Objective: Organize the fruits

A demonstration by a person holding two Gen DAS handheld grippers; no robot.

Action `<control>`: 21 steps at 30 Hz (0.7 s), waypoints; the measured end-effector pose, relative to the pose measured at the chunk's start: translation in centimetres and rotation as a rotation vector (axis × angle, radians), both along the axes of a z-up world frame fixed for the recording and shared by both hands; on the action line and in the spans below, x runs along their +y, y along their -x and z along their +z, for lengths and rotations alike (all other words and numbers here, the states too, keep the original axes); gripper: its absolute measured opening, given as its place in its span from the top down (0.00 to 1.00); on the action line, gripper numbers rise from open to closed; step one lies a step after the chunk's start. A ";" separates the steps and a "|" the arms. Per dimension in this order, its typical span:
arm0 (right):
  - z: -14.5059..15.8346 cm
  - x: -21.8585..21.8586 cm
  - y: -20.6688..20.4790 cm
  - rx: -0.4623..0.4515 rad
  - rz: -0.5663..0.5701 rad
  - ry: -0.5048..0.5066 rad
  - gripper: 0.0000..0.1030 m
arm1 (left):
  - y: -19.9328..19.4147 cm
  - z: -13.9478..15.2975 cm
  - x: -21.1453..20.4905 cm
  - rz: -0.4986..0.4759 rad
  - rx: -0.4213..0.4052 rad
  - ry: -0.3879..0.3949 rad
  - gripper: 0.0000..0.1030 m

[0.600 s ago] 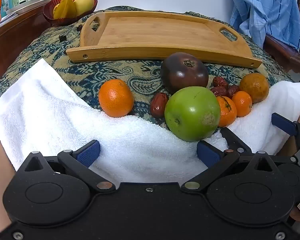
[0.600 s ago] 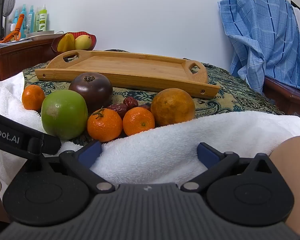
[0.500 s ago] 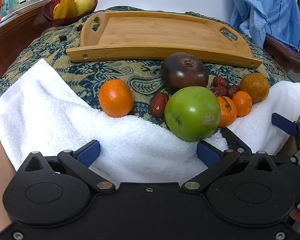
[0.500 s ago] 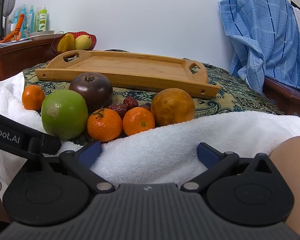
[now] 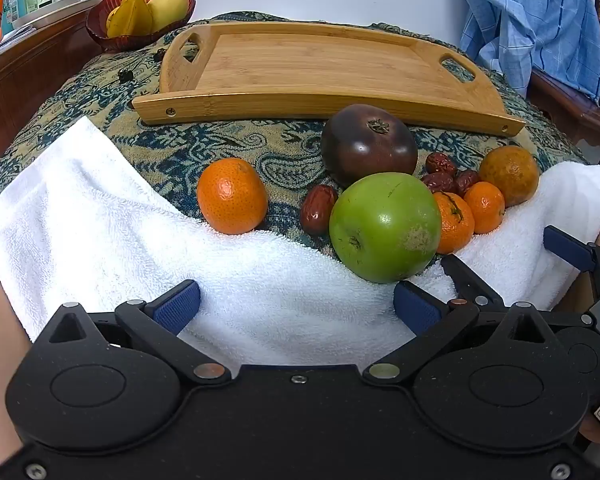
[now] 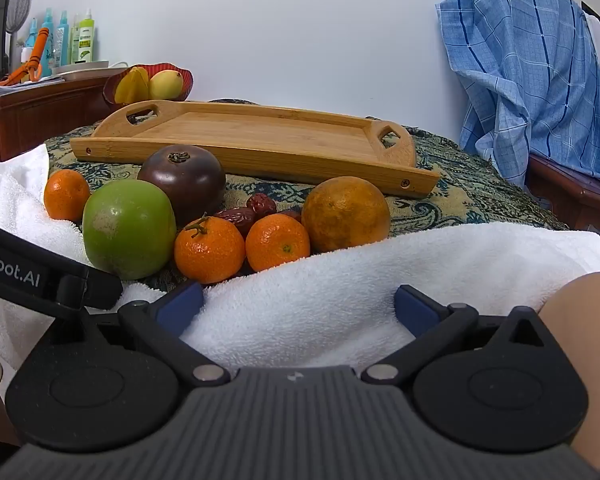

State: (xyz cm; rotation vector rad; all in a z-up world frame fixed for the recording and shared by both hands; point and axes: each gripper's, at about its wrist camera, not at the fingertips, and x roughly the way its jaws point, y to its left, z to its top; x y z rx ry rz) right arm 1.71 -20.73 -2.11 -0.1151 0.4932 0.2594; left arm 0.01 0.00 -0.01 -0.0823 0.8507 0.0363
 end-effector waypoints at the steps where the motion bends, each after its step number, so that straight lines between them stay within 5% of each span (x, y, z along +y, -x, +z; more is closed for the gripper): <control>1: 0.0 0.0 0.0 0.000 0.000 0.000 0.00 | 0.0 0.0 0.0 0.000 0.000 0.000 0.00; 21: 0.0 0.0 0.1 -0.001 0.002 0.002 0.00 | -0.4 -0.1 -0.1 -0.003 0.016 -0.009 0.00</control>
